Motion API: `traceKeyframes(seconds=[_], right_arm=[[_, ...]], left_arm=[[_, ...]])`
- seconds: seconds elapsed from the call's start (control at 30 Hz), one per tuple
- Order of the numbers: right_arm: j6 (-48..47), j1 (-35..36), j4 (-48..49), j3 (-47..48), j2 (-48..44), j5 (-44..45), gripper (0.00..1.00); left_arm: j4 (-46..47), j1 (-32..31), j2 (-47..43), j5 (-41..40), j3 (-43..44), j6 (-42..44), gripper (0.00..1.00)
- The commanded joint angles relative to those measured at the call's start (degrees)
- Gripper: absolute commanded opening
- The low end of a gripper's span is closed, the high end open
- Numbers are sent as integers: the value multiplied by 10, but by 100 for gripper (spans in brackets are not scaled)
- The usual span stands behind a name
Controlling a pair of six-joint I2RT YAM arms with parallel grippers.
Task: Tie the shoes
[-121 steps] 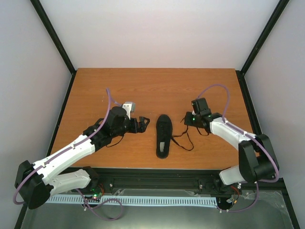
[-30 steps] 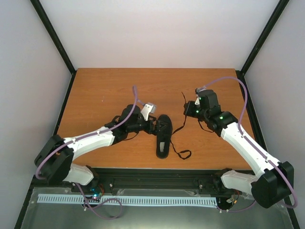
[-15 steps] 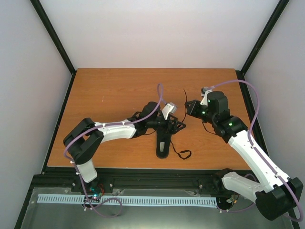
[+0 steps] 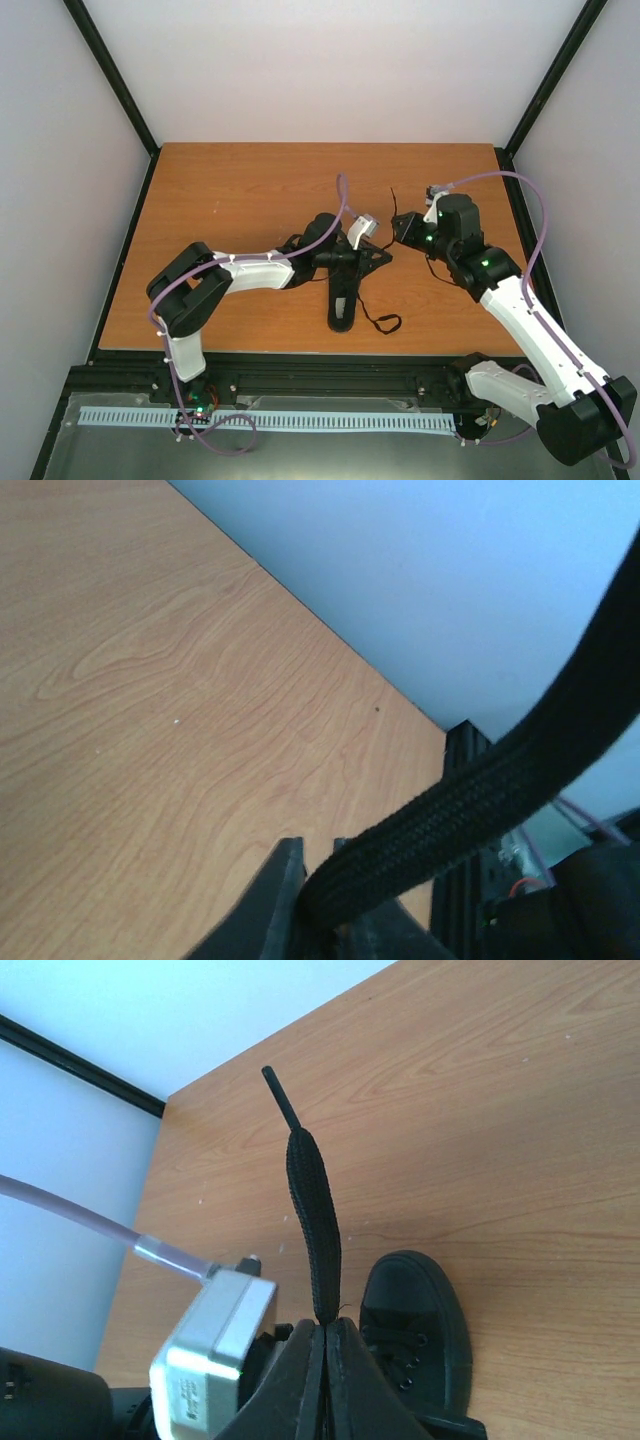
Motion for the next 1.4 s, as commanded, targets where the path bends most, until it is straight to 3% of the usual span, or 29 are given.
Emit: traceKeyframes(seconds=[0.0, 0.17, 0.37, 0.43, 0.5, 0.53, 0.63, 1.03, 1.2, 1.37], right_arm=[[-7, -3, -8, -13, 9, 26, 3], [-34, -3, 1, -16, 76, 8, 3], [-87, 4, 35, -12, 178, -47, 4], [-95, 5, 35, -14, 204, -49, 23], [-97, 5, 32, -20, 209, -42, 61], [-96, 5, 29, -25, 207, -37, 72], [-96, 4, 7, -44, 190, -12, 83], [-37, 28, -108, -176, 86, -10, 85], [-13, 52, -144, -202, 70, 7, 79], [-2, 69, -160, -233, 49, -9, 67]], left_arm=[[37, -2, -24, -3, 8, -19, 6], [6, 36, -90, -12, -57, -41, 1], [-146, 74, -166, -3, -102, -9, 1], [-186, 80, -187, -6, -108, -2, 1], [-213, 88, -203, -16, -115, -7, 1], [-222, 93, -210, -21, -118, -12, 1], [-254, 96, -218, -37, -112, -24, 1], [-329, 100, -224, -104, -82, -101, 1], [-304, 110, -248, -131, -92, -154, 1], [-308, 110, -255, -137, -86, -148, 1]])
